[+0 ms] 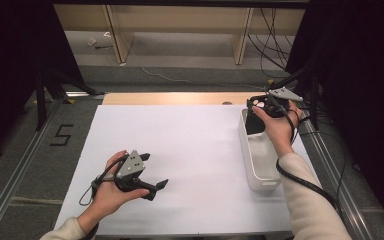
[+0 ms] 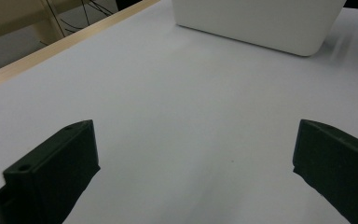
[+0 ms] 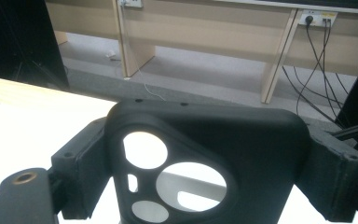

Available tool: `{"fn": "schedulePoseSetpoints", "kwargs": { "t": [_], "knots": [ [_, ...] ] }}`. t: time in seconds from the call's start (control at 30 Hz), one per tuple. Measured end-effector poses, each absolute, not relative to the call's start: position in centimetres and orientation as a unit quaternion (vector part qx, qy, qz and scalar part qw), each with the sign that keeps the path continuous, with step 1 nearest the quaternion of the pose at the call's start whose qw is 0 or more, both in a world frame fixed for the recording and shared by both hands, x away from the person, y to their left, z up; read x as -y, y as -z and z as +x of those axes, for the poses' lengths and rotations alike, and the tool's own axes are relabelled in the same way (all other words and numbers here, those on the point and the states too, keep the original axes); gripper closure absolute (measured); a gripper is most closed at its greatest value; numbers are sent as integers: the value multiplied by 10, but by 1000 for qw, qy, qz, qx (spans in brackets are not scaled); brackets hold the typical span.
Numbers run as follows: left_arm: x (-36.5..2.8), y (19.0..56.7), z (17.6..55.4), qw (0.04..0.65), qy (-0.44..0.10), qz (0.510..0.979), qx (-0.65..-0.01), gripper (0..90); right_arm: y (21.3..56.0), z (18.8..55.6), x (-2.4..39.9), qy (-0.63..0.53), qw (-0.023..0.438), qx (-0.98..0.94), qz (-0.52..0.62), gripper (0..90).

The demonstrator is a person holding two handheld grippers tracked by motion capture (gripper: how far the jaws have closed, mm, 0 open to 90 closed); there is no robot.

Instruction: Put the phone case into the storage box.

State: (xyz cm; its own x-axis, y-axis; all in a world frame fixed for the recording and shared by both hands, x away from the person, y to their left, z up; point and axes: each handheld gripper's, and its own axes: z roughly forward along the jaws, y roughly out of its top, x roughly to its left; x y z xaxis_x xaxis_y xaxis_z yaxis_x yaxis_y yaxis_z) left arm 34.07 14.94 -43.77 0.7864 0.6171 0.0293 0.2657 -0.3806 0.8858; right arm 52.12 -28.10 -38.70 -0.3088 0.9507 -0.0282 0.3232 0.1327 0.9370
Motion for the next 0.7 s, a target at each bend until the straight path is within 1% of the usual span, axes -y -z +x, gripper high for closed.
{"fn": "schedulePoseSetpoints", "kwargs": {
  "t": [0.7],
  "knots": [
    [-149, 438, 341, 485, -180, 812, -271, 0, 390, 525, 280, -449, 342, -671, 480, 153]
  ]
}}
